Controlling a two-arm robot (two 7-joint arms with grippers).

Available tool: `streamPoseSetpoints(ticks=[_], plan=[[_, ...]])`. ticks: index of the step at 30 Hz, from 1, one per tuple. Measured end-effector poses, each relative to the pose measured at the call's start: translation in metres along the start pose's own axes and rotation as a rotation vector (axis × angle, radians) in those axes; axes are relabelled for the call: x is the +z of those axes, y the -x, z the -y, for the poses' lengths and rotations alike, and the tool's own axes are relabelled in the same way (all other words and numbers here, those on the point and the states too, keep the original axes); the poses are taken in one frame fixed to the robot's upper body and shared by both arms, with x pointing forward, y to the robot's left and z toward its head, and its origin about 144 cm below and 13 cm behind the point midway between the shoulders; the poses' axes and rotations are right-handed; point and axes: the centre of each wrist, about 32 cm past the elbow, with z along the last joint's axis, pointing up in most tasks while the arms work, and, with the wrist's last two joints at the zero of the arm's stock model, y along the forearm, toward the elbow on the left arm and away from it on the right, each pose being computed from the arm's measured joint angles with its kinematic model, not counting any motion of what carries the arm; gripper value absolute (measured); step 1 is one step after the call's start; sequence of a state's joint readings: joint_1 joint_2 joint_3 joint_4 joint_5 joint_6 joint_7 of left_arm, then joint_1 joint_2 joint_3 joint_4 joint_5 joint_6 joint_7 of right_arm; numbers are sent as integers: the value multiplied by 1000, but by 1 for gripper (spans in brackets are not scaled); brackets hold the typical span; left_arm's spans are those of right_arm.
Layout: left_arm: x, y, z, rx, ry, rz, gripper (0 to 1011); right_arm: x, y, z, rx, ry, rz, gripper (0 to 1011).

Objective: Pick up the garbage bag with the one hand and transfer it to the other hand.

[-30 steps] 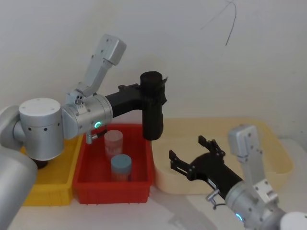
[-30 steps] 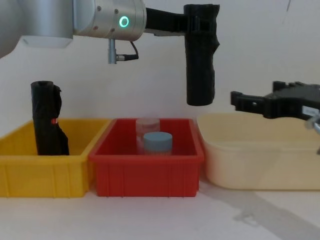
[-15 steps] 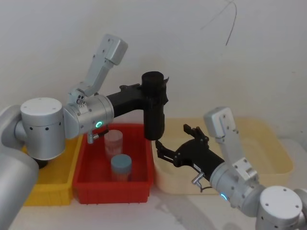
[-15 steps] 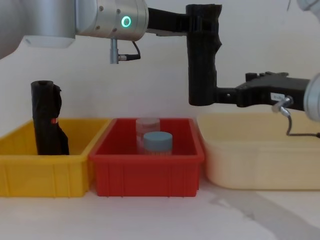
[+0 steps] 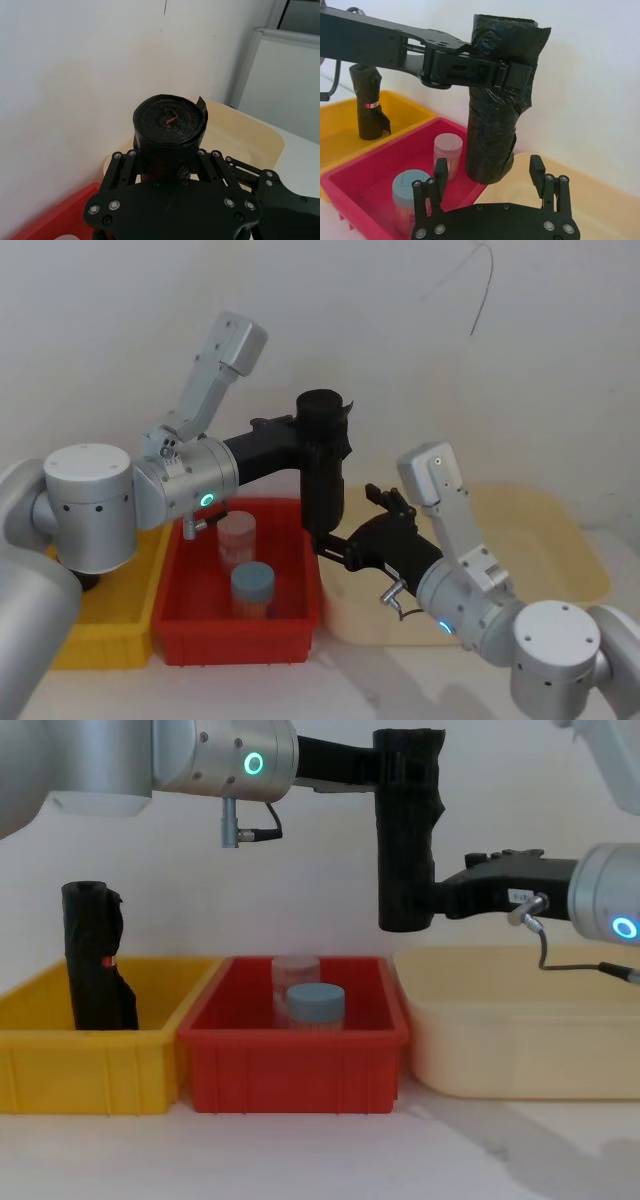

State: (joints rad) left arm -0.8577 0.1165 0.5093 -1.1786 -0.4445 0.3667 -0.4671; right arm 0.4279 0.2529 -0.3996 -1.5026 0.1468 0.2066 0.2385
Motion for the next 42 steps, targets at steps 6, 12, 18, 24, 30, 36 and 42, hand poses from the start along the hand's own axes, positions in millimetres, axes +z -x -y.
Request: streamPoseSetpoints(ticks=[6,12,18,24,30,36,42], plan=[[0,0,0,0,0,0,456,1,2,-8,-8,5,2,1001],[0,0,0,0,0,0,456,1,4,-15,-12,11,2,1001],[0,0,0,0,0,0,456,1,6,-22,-10,13,-2,1001],[0,0,0,0,0,0,456,3,8,-29,-4,11,-11,1001],[0,0,0,0,0,0,456,4,10,-36,-1,8,-25,1001],[0,0,0,0,0,0,456,5,11,-42,-2,5,-39,1001],[0,0,0,0,0,0,456,7,11,-46,-3,3,-53,1001]])
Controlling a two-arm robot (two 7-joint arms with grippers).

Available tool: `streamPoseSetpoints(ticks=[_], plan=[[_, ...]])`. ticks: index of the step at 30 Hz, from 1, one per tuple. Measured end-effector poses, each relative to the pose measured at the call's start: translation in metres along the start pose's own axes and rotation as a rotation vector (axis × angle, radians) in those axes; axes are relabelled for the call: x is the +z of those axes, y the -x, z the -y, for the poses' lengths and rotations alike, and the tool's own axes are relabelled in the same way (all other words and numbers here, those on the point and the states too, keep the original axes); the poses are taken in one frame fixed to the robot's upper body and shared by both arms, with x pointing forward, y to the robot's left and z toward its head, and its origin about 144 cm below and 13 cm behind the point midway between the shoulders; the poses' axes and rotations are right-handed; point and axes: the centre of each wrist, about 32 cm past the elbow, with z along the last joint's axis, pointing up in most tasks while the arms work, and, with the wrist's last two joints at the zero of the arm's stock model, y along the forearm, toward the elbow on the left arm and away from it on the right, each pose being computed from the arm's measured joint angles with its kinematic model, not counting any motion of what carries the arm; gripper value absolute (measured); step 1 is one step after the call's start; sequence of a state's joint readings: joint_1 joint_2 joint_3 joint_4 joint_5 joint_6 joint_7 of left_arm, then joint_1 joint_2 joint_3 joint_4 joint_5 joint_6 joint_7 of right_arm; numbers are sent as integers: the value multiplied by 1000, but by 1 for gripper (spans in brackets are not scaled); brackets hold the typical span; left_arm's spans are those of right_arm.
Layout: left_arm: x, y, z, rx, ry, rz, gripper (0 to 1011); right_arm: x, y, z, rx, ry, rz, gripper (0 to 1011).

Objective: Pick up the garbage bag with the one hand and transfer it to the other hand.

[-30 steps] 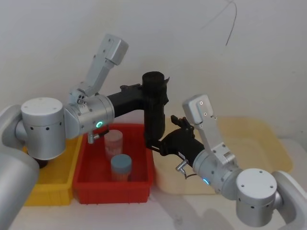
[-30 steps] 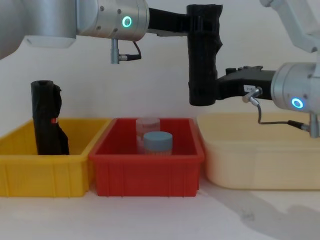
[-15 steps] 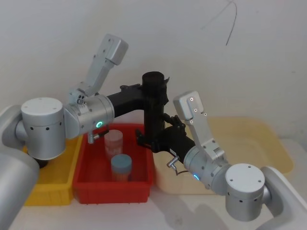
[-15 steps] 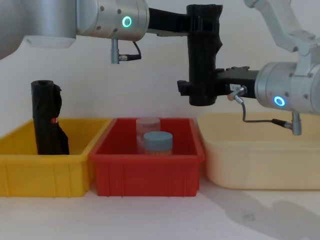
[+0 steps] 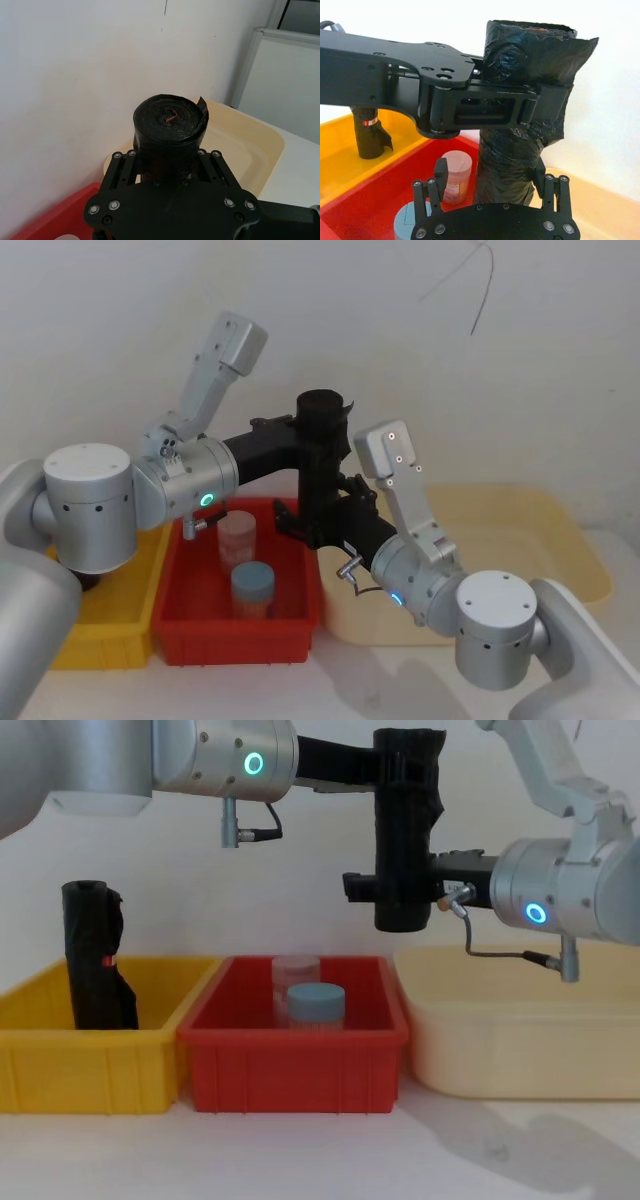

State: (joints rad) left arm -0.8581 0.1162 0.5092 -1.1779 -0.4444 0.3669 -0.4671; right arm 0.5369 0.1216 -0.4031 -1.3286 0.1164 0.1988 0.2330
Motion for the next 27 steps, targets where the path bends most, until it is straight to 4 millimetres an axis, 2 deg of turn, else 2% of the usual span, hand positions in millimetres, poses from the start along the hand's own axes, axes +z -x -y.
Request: streamPoseSetpoints(ticks=[7,12,13,14,16,23,27], plan=[[0,0,0,0,0,0,456,1,0,-3,-1,-2,-10,888],[0,0,0,0,0,0,456,1,0,-5,-1,-2,-16,740],[0,0,0,0,0,0,456,1,0,-5,-1,-2,-16,740],[0,0,0,0,0,0,456,2,0,-5,-1,-2,-17,677],[0,0,0,0,0,0,456,2,1,-6,-1,-2,-18,626],[0,0,0,0,0,0,456,2,1,-6,-1,-2,-21,600],[0,0,0,-1,0,0,524,2,1,-7,1,-2,-22,598]])
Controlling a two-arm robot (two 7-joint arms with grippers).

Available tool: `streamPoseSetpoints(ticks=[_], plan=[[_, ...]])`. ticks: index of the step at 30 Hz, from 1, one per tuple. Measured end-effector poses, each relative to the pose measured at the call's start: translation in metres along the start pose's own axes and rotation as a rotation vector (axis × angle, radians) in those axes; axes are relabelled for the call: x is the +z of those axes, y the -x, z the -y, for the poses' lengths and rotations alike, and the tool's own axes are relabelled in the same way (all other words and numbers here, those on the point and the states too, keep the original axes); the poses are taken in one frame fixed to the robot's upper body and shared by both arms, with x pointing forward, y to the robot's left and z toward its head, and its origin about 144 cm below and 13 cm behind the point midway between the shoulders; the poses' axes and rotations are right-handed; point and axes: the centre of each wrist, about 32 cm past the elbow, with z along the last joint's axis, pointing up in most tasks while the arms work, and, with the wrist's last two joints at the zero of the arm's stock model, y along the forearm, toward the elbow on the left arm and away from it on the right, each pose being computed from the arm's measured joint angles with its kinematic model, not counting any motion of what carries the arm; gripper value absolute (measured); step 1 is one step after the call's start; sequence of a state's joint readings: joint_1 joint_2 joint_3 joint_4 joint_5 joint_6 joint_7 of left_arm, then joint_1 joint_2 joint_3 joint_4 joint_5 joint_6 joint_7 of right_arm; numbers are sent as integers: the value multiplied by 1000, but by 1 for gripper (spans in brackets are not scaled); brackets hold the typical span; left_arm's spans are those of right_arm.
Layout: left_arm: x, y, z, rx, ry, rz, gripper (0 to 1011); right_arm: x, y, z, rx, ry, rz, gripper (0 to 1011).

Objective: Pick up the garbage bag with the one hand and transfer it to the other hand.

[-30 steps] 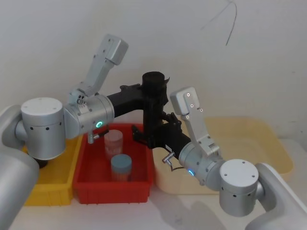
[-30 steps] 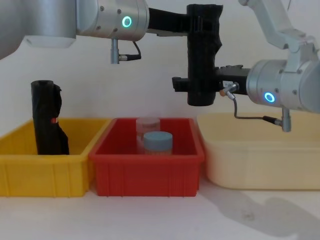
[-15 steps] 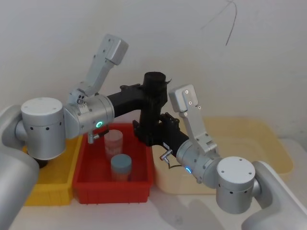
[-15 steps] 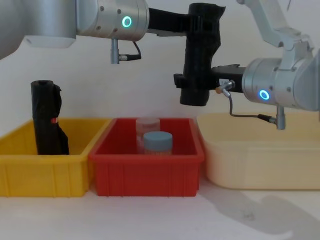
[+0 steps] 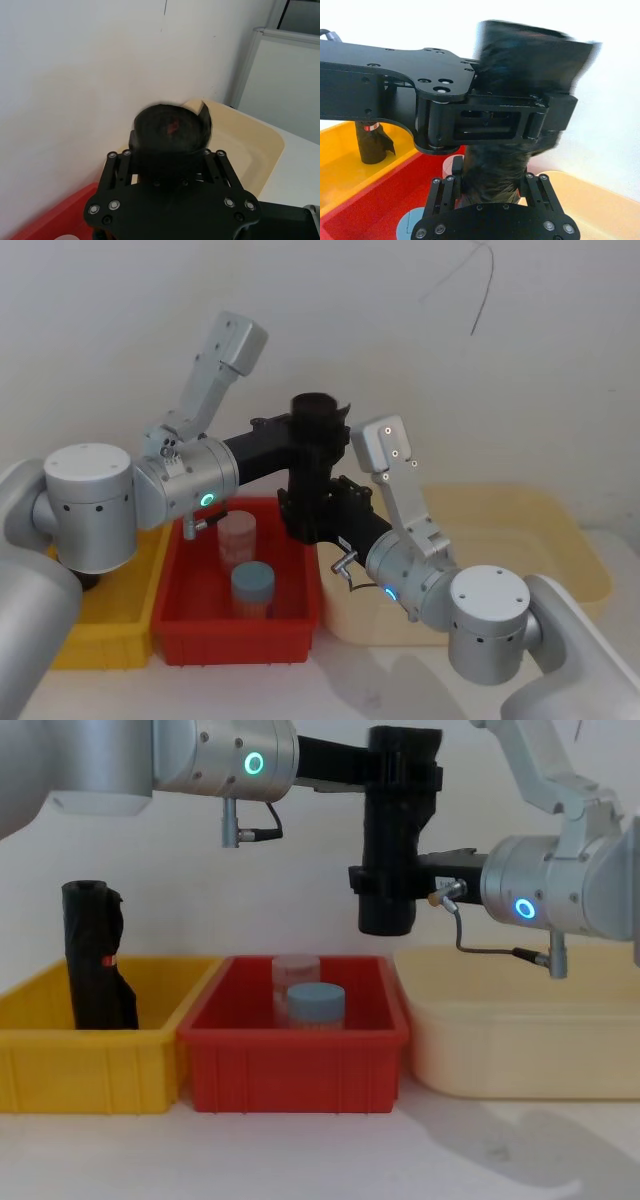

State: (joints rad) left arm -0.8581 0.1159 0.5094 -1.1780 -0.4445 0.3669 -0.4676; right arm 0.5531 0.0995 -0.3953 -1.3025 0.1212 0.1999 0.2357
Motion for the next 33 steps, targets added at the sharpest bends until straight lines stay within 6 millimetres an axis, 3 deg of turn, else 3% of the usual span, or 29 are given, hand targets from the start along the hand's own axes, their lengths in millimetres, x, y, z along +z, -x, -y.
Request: streamPoseSetpoints(ticks=[15,33], plan=[[0,-1,-2,3,6,-6,972,-1,-5,1,-90,-7,-37,596],[0,-9,-27,49,54,-61,1001,-4,-41,13,-332,-8,-87,596]])
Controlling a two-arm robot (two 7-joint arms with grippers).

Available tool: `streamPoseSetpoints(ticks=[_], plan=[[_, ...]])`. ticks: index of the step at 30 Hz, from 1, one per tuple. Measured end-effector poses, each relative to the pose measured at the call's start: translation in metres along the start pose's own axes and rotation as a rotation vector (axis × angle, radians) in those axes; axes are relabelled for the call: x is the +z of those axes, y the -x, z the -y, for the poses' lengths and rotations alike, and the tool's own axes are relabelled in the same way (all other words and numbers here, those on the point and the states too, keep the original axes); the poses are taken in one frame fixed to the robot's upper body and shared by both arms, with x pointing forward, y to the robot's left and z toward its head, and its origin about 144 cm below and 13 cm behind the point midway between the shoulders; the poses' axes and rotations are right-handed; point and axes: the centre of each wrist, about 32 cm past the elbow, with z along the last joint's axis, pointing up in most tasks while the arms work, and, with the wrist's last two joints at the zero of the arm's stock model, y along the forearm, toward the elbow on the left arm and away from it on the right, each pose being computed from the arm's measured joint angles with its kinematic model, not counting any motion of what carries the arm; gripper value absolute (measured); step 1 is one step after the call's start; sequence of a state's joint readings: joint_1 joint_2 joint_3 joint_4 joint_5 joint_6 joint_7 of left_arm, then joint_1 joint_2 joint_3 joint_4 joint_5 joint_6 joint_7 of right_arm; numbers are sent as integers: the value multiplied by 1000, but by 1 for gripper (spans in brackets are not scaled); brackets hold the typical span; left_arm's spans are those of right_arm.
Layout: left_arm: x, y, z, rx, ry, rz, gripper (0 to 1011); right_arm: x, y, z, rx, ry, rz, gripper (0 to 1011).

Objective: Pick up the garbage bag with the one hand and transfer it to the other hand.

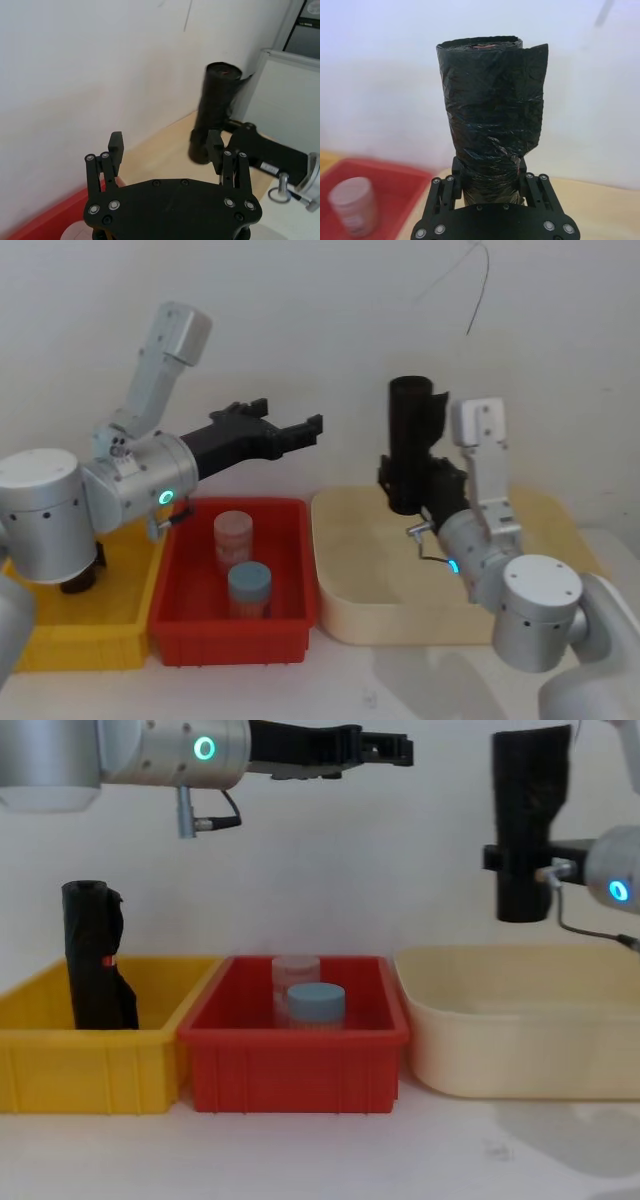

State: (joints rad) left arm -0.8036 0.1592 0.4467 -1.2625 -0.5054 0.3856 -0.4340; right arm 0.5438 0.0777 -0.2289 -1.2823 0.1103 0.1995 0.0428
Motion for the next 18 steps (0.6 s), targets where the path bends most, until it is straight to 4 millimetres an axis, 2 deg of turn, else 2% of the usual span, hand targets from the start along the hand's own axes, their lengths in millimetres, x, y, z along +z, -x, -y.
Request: streamPoseSetpoints(ticks=[6,8,18], plan=[[0,-3,-12,25,10,-19,1001,-2,-19,6,-85,10,-15,599],[0,-4,-15,31,12,-23,1001,-3,-21,7,-94,11,-17,628],[1,-6,-23,47,18,-37,1001,-4,-34,18,-82,17,-41,911]])
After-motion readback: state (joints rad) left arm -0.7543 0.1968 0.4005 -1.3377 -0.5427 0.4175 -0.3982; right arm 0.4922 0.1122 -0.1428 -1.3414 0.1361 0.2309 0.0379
